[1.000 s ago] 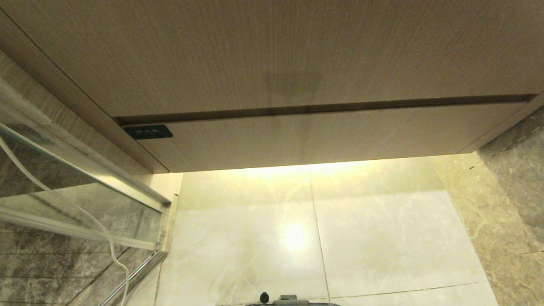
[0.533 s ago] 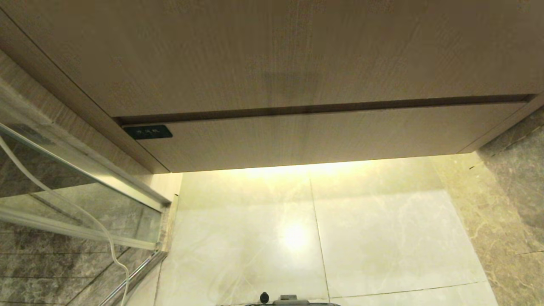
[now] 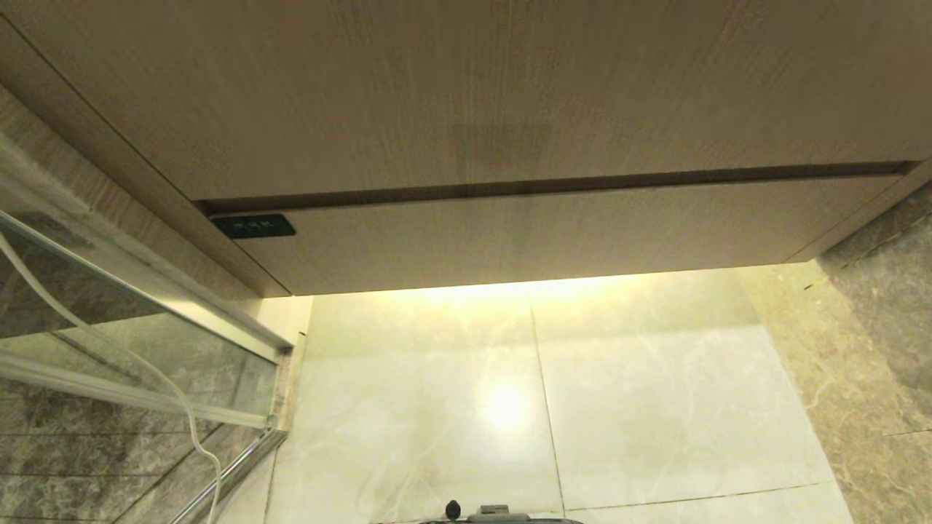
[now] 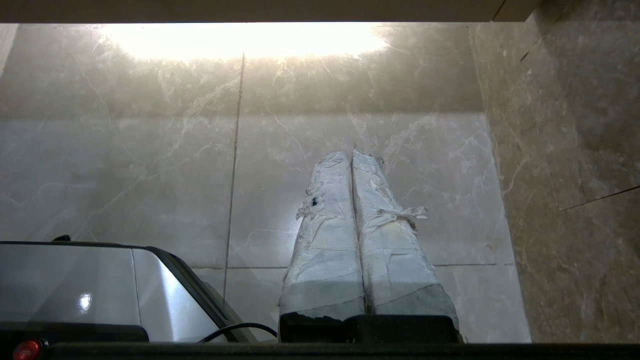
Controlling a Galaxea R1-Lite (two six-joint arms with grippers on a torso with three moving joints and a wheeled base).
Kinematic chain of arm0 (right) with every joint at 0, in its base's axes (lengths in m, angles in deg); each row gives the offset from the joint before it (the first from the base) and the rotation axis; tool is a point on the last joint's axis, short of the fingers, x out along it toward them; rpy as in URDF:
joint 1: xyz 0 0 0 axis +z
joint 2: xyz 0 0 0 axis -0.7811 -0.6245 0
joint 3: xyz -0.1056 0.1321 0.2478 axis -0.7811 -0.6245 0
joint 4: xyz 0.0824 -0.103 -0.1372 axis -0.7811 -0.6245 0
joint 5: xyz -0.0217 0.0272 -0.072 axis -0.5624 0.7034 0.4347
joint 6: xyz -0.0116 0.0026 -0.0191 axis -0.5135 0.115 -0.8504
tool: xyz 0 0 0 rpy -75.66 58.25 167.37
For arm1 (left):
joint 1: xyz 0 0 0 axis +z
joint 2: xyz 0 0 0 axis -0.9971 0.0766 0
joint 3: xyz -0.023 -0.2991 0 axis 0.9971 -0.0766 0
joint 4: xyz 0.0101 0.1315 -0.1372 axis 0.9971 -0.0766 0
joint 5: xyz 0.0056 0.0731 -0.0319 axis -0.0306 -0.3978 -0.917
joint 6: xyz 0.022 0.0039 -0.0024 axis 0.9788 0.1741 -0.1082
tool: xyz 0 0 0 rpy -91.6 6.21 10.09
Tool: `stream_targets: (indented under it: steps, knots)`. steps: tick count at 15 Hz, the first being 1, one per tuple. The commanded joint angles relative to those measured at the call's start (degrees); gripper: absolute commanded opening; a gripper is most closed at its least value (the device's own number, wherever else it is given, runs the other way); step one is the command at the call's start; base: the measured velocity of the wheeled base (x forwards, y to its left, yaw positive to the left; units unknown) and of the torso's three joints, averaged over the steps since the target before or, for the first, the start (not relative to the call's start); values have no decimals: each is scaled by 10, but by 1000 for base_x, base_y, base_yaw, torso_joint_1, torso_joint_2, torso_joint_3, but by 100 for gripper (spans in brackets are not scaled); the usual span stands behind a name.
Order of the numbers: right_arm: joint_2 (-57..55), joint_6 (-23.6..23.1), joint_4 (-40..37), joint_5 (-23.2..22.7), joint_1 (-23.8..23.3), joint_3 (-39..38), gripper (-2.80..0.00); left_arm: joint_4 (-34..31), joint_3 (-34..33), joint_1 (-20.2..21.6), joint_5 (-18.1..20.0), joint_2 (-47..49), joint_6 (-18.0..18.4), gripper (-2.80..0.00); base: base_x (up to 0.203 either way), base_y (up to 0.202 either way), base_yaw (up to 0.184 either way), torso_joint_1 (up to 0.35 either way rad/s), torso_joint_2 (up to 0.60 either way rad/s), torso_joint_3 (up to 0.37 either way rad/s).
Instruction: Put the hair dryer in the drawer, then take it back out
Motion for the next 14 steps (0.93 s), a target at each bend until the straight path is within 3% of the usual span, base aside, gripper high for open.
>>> stream_targets:
  steps: [1,14]
  knots:
    - [0,0,-1,0,0,-1,-280,0,0,0,-1,1,0,-280,0,0,0,0,0,0]
    - [0,2,-1,0,0,0,-280,0,0,0,-1,1,0,-280,0,0,0,0,0,0]
